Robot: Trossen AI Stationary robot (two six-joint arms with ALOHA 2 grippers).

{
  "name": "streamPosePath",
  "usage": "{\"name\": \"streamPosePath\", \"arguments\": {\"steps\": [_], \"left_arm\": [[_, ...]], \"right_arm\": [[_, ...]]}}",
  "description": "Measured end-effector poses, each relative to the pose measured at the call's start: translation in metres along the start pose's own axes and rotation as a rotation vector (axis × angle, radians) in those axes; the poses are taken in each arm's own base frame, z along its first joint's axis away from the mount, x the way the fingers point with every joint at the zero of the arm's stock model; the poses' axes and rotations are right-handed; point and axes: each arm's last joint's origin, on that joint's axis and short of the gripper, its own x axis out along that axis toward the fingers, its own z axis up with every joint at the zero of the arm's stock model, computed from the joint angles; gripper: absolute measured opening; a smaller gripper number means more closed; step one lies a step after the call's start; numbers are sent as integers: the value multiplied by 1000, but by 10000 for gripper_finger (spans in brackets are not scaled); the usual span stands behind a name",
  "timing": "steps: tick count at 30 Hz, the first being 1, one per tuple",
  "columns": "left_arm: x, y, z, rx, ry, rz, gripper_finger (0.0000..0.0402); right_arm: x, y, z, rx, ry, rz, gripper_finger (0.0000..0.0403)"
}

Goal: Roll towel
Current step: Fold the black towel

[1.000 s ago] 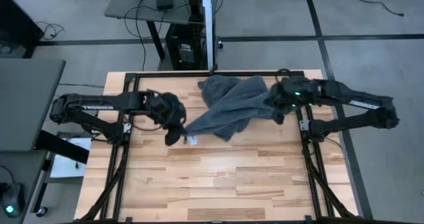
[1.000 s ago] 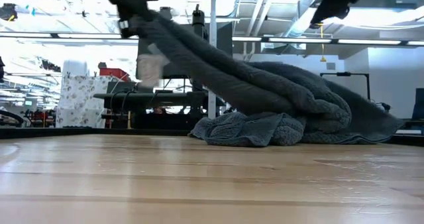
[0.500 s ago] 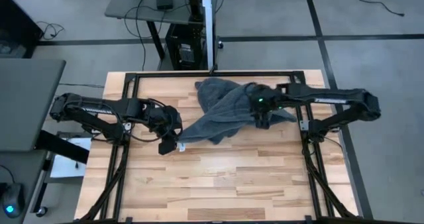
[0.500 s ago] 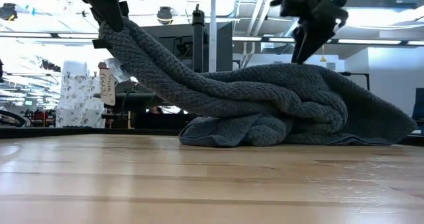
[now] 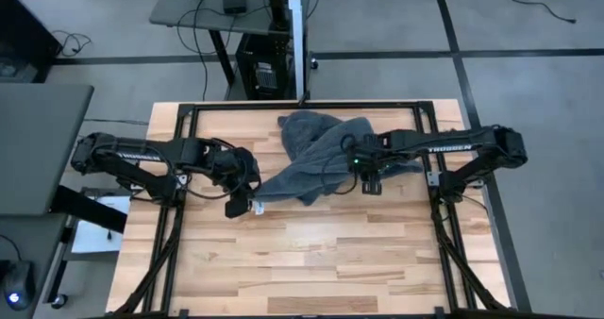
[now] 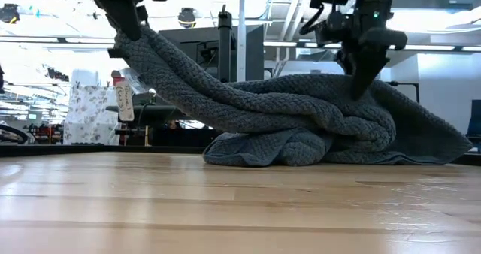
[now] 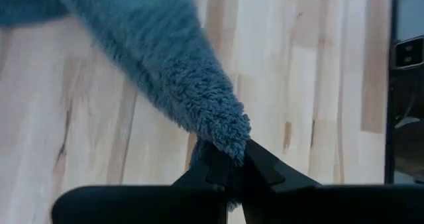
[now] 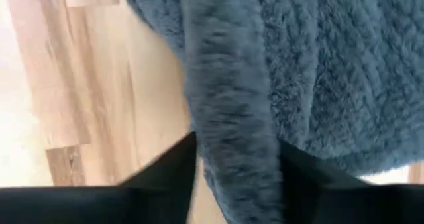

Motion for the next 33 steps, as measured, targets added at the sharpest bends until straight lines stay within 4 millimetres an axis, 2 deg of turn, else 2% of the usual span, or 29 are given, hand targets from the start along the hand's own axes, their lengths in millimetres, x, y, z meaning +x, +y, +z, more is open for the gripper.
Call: {"name": "streamPosePath", "arguments": {"steps": [2,4,8,11,16,20,23,25,27,33], "left_arm": [[0,7,-4,-26,54,49,0],[-5,9,-6,-19,75,65,0],[-39,1,6,80,4,40,0],[-67,-5,15,146,-53,32,0],[-108,-20,20,206,-128,-1,0],[-133,-31,11,197,-113,19,0],[-159,-39,10,221,-171,70,0],[-183,-39,13,213,-273,99,0],[-202,-37,20,196,-360,111,0],[-241,-26,23,165,-502,218,0]], "right_arm": [[-16,3,0,37,-8,25,17],[-37,9,0,101,-39,38,10],[-88,34,0,162,-211,121,3],[-115,57,-6,203,-296,212,2],[-130,103,-21,287,-323,312,1],[-127,141,-33,280,-263,351,1],[-127,160,-43,274,-238,350,0],[-132,160,-50,294,-240,303,0],[-144,152,-51,326,-276,267,0],[-183,107,-47,391,-365,162,0]]}}
